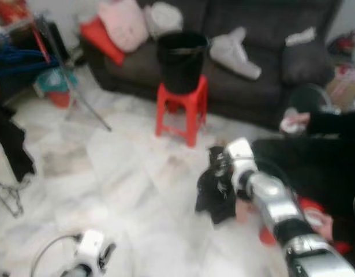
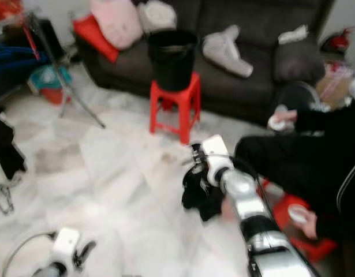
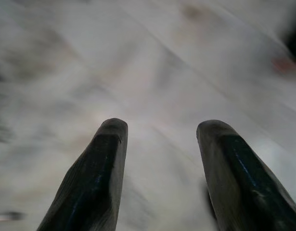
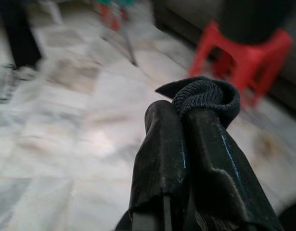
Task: Hang hanger
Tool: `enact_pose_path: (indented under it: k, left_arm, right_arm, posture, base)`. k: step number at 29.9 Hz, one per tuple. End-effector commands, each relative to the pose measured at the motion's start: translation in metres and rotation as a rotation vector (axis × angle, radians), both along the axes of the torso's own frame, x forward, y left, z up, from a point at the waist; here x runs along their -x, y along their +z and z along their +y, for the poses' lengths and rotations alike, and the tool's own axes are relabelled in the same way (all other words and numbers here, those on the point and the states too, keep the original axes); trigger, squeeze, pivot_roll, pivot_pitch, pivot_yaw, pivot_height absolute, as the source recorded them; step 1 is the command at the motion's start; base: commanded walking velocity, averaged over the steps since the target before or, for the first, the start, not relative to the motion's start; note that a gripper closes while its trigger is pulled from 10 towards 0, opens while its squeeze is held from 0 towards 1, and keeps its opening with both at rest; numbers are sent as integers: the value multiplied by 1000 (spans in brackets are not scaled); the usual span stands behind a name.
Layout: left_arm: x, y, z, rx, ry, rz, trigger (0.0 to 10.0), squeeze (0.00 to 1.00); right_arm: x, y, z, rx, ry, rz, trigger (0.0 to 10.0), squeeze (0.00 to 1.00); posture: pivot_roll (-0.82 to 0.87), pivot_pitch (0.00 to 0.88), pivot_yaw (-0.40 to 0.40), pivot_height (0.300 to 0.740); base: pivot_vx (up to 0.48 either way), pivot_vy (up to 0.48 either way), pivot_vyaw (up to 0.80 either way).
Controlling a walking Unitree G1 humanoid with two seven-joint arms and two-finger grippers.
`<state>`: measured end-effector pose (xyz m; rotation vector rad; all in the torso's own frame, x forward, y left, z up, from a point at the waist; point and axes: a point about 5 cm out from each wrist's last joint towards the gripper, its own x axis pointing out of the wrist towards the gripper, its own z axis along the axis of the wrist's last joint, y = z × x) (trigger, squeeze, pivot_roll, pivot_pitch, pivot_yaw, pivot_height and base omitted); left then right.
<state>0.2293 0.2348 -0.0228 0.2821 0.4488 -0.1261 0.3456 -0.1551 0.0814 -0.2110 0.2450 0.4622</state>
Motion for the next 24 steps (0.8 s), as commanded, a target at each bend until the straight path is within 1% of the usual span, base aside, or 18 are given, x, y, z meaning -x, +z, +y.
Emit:
enact_pose_path:
  k: [1, 5, 7, 10, 14, 17, 20, 24]
  left_arm:
    - [3, -9, -16, 12, -17, 59, 10000, 0]
    - [0, -7, -20, 19, -27, 44, 10000, 0]
    - [-1, -5, -22, 37, -25, 23, 10000, 0]
    - [2, -2, -20, 63, -31, -8, 10000, 0]
    - [1, 2, -18, 63, -24, -19, 10000, 0]
    - [-2, 7, -16, 56, -25, -49, 10000, 0]
    - [-7, 14, -14, 55, -28, -81, 10000, 0]
    - [-15, 24, -15, 60, -46, -123, 10000, 0]
  right_arm:
    - [-3, 7, -1, -12, 7, -29, 10000, 0]
    - [-2, 5, 4, -14, 31, -27, 10000, 0]
    - [-2, 5, 5, -13, 42, -24, 10000, 0]
    - [-2, 4, 5, -14, 42, -21, 10000, 0]
    - [-3, 3, 5, -13, 55, -15, 10000, 0]
    - [-3, 2, 5, -15, 62, -4, 10000, 0]
    - [-1, 2, 8, -15, 105, 3, 10000, 0]
    - [-2, 2, 7, 0, 108, 8, 10000, 0]
  posture:
    - [14, 25, 16, 740]
    - [14, 23, 16, 740]
    - [18, 23, 13, 740]
    - [18, 23, 13, 740]
    - [24, 31, 8, 740]
    - [24, 31, 7, 740]
    - [27, 34, 3, 740]
    - [30, 39, -2, 740]
  base:
    - [0, 0, 800]
    - [0, 0, 800]
    - [0, 0, 800]
    - [0, 0, 800]
    - [0, 0, 800]
    - [0, 0, 800]
    - [0, 0, 788]
    - [0, 0, 770]
